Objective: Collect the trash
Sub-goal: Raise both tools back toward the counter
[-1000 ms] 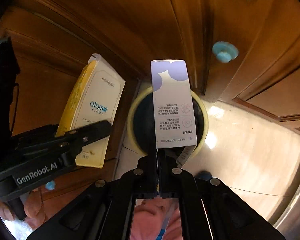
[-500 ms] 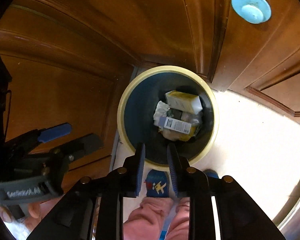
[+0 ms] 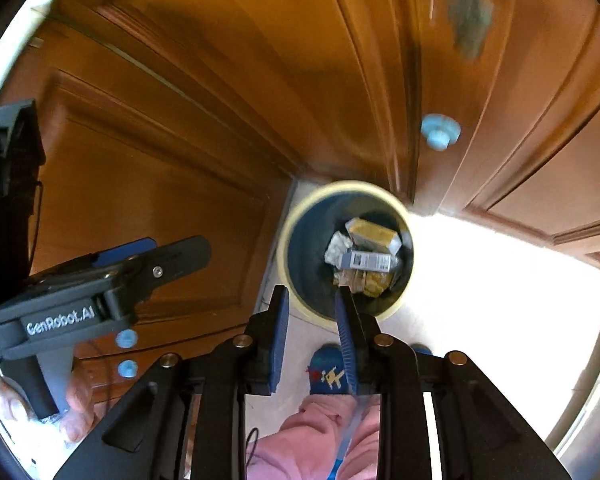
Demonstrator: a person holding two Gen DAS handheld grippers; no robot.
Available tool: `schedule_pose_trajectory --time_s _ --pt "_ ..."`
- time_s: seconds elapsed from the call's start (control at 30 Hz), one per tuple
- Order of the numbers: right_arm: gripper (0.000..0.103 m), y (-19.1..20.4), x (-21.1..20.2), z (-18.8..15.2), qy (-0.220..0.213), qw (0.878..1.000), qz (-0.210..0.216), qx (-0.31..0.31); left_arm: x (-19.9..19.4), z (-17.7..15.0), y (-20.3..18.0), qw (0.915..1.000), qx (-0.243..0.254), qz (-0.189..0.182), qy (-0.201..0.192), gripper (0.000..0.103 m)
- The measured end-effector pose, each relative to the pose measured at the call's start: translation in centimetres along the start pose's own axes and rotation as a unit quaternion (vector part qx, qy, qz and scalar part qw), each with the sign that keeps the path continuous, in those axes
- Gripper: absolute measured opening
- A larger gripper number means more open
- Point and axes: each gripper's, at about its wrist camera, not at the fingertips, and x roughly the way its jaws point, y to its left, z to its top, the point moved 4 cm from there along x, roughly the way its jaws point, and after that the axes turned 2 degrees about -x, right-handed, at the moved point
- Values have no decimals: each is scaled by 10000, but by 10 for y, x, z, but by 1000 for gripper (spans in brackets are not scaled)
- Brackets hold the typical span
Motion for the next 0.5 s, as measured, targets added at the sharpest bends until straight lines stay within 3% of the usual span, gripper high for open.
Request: schedule_pose_trajectory --time_s 0.3,0.5 --pt "30 41 -162 19 -853 9963 -67 -23 -153 17 -49 9971 415 -149 -627 82" --pt "35 78 -272 27 -1551 9875 -256 -56 -248 26 -84 9894 929 -314 -1073 82"
